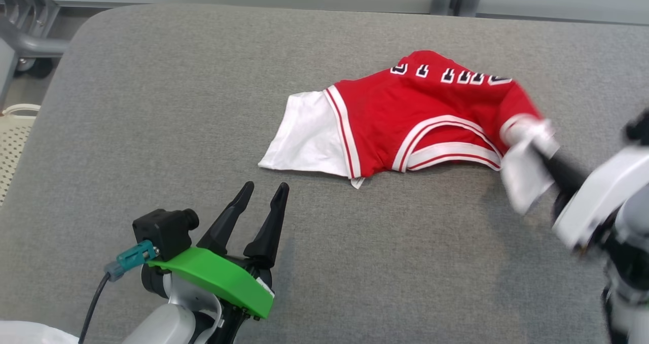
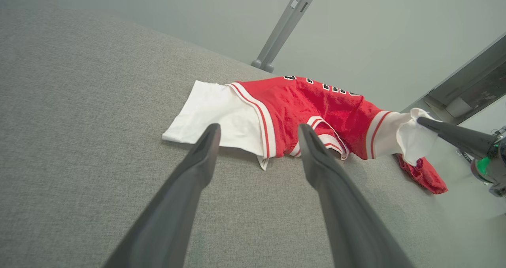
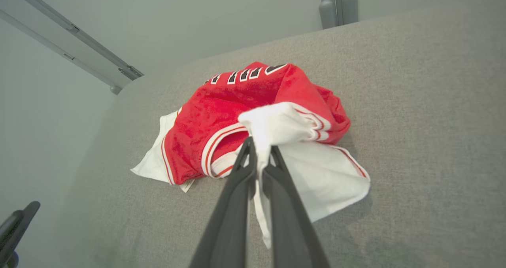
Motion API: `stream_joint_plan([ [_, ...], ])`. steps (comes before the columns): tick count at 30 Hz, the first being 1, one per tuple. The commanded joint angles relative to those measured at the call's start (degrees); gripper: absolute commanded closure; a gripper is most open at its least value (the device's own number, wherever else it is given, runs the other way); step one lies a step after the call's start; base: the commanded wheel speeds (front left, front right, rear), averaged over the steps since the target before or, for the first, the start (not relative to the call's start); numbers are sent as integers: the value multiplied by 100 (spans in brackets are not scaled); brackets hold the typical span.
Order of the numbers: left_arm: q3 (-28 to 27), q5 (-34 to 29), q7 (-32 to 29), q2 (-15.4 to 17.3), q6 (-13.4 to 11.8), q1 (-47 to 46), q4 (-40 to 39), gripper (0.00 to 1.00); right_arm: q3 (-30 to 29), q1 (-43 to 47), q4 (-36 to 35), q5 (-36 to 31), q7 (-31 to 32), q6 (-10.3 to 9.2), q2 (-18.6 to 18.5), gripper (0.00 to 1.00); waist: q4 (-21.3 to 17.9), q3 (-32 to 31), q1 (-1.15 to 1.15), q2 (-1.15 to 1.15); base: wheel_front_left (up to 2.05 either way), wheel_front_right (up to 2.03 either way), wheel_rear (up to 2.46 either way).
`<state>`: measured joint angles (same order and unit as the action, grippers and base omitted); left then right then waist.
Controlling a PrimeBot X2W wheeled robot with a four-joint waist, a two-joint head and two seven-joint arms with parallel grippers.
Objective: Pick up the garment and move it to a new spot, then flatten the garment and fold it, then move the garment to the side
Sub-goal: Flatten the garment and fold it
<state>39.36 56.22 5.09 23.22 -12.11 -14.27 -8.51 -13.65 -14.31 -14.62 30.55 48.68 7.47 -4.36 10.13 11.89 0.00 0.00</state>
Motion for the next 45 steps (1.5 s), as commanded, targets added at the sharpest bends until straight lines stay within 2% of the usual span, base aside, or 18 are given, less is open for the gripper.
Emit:
stream_joint_plan([
  [1, -20, -48, -18, 52, 0, -73, 2, 0, 238, 545, -316, 203, 148, 3, 46, 100, -128, 88, 0, 0, 0, 0, 0],
  [5, 17, -64, -104, 66, 18, -170, 10, 0, 1165, 1631, -877, 475, 254, 4, 108, 100, -237, 158, 0, 0, 0, 0, 0],
  [6, 17, -64, -104, 66, 18, -170, 10, 0, 1165, 1631, -877, 475, 254, 4, 108, 100, -237, 158, 0, 0, 0, 0, 0],
  [9, 63, -91, -187, 36, 49, -271, 46, 0, 1925, 1958, -978, 592, 68, 4, 120, 100, -268, 191, 0, 0, 0, 0, 0],
  [15, 100, -105, -273, 6, 75, -454, 158, 0, 3606, 1789, -535, 870, -411, 4, 141, 100, -244, 204, 0, 0, 0, 0, 0],
  [18, 113, -112, -315, 15, 79, -526, 197, 0, 4125, 1471, -160, 635, -638, 4, 145, 100, -201, 195, 0, 0, 0, 0, 0],
  [19, 113, -103, -319, 11, 80, -529, 206, 0, 4252, 1360, -23, 514, -720, 4, 146, 62, -186, 185, 0, 0, 0, 0, 0],
  [20, 109, -90, -319, 7, 75, -517, 205, 0, 4369, 1215, 78, 368, -810, 4, 96, 18, -174, 179, 0, 0, 0, 0, 0],
  [21, 108, -82, -314, 5, 67, -504, 208, 0, 4424, 1125, 180, 271, -906, 3, 51, 0, -164, 176, 0, 0, 0, 0, 0],
  [23, 108, -70, -292, 0, 46, -455, 211, 0, 4532, 975, 282, 140, -1053, 4, -63, 0, -155, 172, 0, 0, 0, 0, 0],
  [26, 122, -48, -270, -2, 22, -371, 216, 0, 4597, 868, 172, 157, -1072, 4, -350, 0, -177, 163, 0, 0, 0, 0, 0],
  [28, 99, -30, -250, 26, 1, -339, 200, 0, 4657, 868, -97, 260, -956, 3, -653, 0, -221, 167, 0, 0, 0, 0, 0],
  [31, 58, -14, -228, 83, -24, -282, 175, 0, 4439, 963, -638, 408, -764, 4, -1098, 0, -306, 181, 0, 0, 0, 0, 0],
  [34, 38, -27, -240, 116, -56, -255, 132, 0, 3873, 1021, -1108, 496, -588, 3, -1393, 0, -366, 213, 0, 0, 0, 0, 0],
  [37, 80, -10, -322, 142, -81, -224, 72, 0, 3220, 1009, -1290, 598, -403, 3, -1559, 0, -352, 242, 0, 0, 0, 0, 0],
  [41, 317, 162, -662, 153, 9, -81, 29, 0, 2310, 947, -1130, 564, -293, 3, -1642, 0, -215, 263, 0, 0, 0, 0, 0],
  [45, 566, 359, -1051, 276, 63, 136, 60, 0, 1650, 869, -891, 456, -423, 3, -1599, 0, -76, 276, 0, 0, 0, 0, 0],
])
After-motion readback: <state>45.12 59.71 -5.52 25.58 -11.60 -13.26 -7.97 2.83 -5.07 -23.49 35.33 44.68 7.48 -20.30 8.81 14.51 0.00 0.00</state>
